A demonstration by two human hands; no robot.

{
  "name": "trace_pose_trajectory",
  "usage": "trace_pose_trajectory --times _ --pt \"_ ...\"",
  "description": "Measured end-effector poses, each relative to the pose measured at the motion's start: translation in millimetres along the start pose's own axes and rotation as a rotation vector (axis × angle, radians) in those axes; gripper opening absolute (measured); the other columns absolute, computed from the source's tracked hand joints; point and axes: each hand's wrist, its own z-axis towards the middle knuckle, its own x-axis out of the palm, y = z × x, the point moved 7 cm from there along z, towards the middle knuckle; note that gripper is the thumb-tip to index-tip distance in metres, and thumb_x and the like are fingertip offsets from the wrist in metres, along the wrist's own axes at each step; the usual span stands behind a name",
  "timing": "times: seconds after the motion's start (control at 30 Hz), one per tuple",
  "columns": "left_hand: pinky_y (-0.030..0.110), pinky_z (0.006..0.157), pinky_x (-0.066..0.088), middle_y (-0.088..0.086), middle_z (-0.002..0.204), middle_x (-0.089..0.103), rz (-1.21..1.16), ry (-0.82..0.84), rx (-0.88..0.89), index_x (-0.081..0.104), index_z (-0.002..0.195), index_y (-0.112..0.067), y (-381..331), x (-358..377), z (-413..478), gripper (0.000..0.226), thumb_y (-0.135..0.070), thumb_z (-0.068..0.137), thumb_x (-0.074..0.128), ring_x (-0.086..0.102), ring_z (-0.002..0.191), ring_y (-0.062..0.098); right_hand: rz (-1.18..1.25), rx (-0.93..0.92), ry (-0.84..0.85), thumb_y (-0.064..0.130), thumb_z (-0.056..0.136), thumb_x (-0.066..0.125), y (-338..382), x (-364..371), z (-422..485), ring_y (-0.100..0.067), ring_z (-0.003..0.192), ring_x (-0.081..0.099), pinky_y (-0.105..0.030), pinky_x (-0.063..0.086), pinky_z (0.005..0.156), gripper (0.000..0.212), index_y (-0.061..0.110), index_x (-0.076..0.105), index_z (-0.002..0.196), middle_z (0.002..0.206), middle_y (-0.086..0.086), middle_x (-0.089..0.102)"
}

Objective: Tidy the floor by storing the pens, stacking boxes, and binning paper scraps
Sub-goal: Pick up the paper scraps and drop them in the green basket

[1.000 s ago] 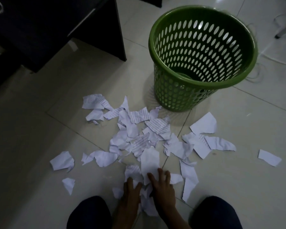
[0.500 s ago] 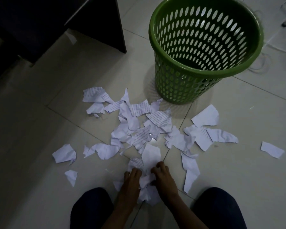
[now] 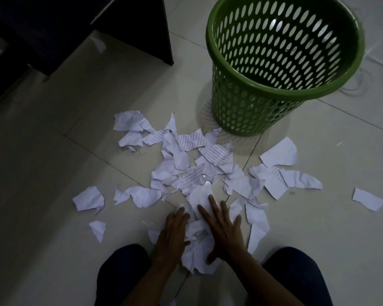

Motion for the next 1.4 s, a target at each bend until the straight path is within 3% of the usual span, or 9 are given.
trace_pose_trajectory --times 0.23,0.43,0.63,0.73,0.87,1.0,1.13,1.3,1.4 --pt "0.023 0.099 0.034 -0.006 0.14 0.04 0.148 0.105 -0.042 0.025 0.148 -0.024 18 5 0 0.07 -0.041 0.089 0.059 0.036 0.123 0.013 0.014 0.035 0.007 0.046 0.057 0.086 6 11 4 -0.036 0.134 -0.038 -0.071 0.02 0.104 0.145 0.046 -0.035 0.137 0.147 0.0 -0.045" --pt "0.01 0.094 0.023 -0.001 0.137 0.04 0.105 0.051 -0.128 0.047 0.136 -0.022 25 1 8 0.054 -0.03 0.086 0.065 0.036 0.125 0.015 0.093 0.007 -0.003 0.03 0.087 0.065 1 3 3 -0.034 0.146 -0.014 -0.057 0.033 0.109 0.085 0.039 0.01 0.151 0.159 0.001 -0.019" --pt "0.008 0.089 0.022 -0.007 0.13 0.046 0.14 0.071 -0.064 0.055 0.124 -0.025 21 -1 13 0.035 -0.03 0.09 0.056 0.039 0.121 0.013 0.078 -0.017 -0.085 0.028 0.094 0.052 1 -16 3 -0.028 0.138 0.024 -0.035 0.052 0.089 0.045 0.024 0.043 0.138 0.153 -0.003 0.026" --pt "0.01 0.093 0.022 -0.01 0.126 0.045 0.125 0.078 -0.045 0.052 0.124 -0.026 21 1 10 0.042 -0.036 0.085 0.062 0.038 0.121 0.006 0.07 -0.009 -0.097 0.03 0.095 0.052 1 -24 4 -0.023 0.129 0.035 -0.029 0.05 0.088 0.039 0.021 0.05 0.132 0.144 -0.002 0.038" --pt "0.025 0.096 0.035 0.008 0.116 0.06 0.08 -0.073 -0.085 0.064 0.112 -0.006 21 -10 6 0.026 0.0 0.087 0.059 0.049 0.112 0.021 0.094 -0.003 -0.122 0.023 0.096 0.053 1 -32 9 -0.02 0.12 0.045 -0.028 0.048 0.093 0.031 0.019 0.056 0.127 0.137 -0.002 0.048" --pt "0.026 0.064 0.047 0.01 0.063 0.068 -0.052 -0.108 0.063 0.068 0.064 0.001 -5 -31 6 0.008 0.005 0.065 0.075 0.065 0.06 0.013 0.178 -0.007 -0.121 0.026 0.096 0.055 1 -38 13 -0.016 0.115 0.052 -0.028 0.049 0.094 0.028 0.017 0.06 0.121 0.131 -0.002 0.053" --pt "0.021 0.064 0.041 0.011 0.065 0.068 -0.084 -0.216 0.177 0.069 0.064 0.002 -26 -46 5 0.014 -0.003 0.077 0.066 0.049 0.075 0.009 0.183 -0.008 -0.149 0.032 0.096 0.054 1 -51 8 -0.014 0.113 0.053 -0.024 0.047 0.094 0.028 0.018 0.061 0.12 0.129 -0.002 0.056" --pt "0.024 0.084 0.04 0.011 0.107 0.064 -0.04 -0.057 0.111 0.066 0.105 0.001 -45 -59 17 0.02 -0.001 0.086 0.06 0.04 0.1 0.01 0.217 0.02 -0.198 0.027 0.096 0.052 -1 -95 -7 -0.014 0.114 0.053 -0.022 0.044 0.093 0.027 0.02 0.06 0.12 0.128 -0.001 0.057" --pt "0.026 0.071 0.042 0.017 0.082 0.07 -0.077 -0.09 0.166 0.071 0.084 0.004 -72 -89 28 0.024 0.011 0.062 0.069 0.062 0.084 0.023 0.187 0.017 -0.25 0.02 0.095 0.051 0 -133 -16 -0.017 0.11 0.056 -0.024 0.044 0.089 0.025 0.02 0.063 0.117 0.122 -0.002 0.06"
